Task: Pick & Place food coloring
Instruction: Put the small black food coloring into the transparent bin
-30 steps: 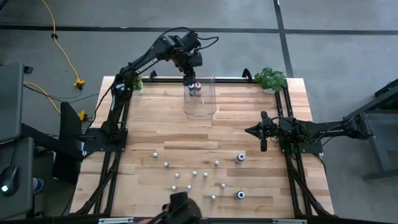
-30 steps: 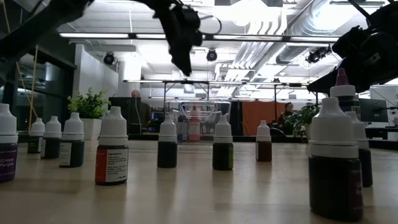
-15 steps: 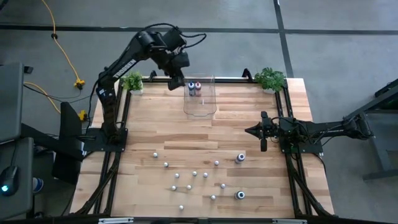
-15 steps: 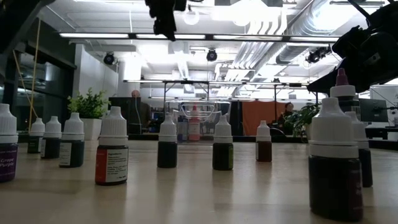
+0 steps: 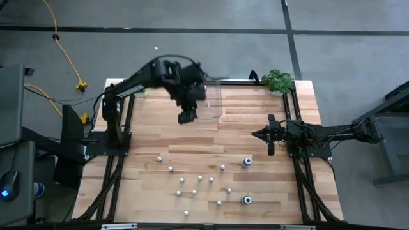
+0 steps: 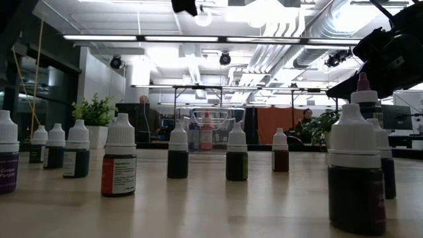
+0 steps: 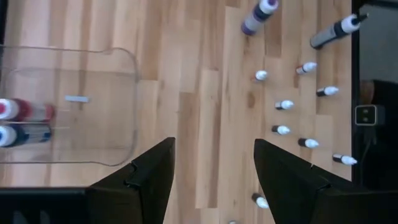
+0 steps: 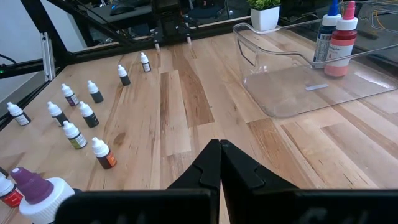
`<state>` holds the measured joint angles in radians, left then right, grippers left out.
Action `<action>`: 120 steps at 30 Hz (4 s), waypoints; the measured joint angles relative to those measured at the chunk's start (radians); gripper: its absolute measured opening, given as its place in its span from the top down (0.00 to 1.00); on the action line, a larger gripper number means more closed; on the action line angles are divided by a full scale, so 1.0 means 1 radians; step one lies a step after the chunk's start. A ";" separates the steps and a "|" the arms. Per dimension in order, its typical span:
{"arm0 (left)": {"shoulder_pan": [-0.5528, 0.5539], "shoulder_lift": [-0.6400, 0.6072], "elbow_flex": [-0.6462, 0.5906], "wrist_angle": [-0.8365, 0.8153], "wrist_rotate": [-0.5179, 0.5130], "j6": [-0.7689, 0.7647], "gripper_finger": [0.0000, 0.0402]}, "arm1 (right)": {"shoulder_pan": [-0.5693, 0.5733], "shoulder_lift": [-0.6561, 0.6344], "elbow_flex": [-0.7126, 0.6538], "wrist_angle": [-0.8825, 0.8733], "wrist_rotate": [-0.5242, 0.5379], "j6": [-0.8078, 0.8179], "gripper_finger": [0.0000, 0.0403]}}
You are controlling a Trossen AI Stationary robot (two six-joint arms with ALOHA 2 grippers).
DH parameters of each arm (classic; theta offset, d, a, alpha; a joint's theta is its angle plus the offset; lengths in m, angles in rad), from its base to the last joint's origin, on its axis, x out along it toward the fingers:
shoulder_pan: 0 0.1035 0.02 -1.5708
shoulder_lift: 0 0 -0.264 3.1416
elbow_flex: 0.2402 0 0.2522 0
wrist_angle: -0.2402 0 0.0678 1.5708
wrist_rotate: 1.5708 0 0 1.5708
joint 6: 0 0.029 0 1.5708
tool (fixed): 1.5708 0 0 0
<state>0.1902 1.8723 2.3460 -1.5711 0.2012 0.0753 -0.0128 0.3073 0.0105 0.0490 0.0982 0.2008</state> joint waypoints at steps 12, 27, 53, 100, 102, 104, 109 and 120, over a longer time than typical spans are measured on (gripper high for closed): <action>-0.179 0.000 0.000 0.000 -0.132 -0.087 0.47 | 0.000 0.000 0.000 0.000 0.000 0.000 1.00; -0.200 -0.403 -0.596 0.207 -0.160 -0.201 0.47 | 0.000 0.000 0.000 0.000 0.000 0.000 1.00; -0.445 -0.774 -1.592 0.713 -0.104 -0.399 0.47 | 0.000 0.001 0.000 -0.001 0.000 0.000 1.00; -0.479 -0.584 -1.741 0.946 -0.137 -0.653 0.47 | 0.000 0.001 0.000 0.000 0.000 0.000 1.00; -0.479 -0.566 -1.741 0.953 -0.133 -0.648 0.47 | 0.000 0.001 0.000 0.000 0.000 0.000 1.00; -0.479 -0.557 -1.741 0.953 -0.129 -0.647 0.47 | 0.000 0.001 0.000 0.000 0.000 0.000 1.00; -0.479 -0.560 -1.729 0.943 -0.126 -0.647 0.47 | 0.000 0.001 0.000 0.000 0.000 0.000 1.00; -0.479 -0.562 -1.644 0.882 -0.138 -0.601 0.47 | 0.000 0.001 0.000 0.000 0.000 0.000 1.00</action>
<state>-0.2890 1.3102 0.7016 -0.6895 0.0635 -0.5255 -0.0124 0.3084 0.0105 0.0486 0.0980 0.2008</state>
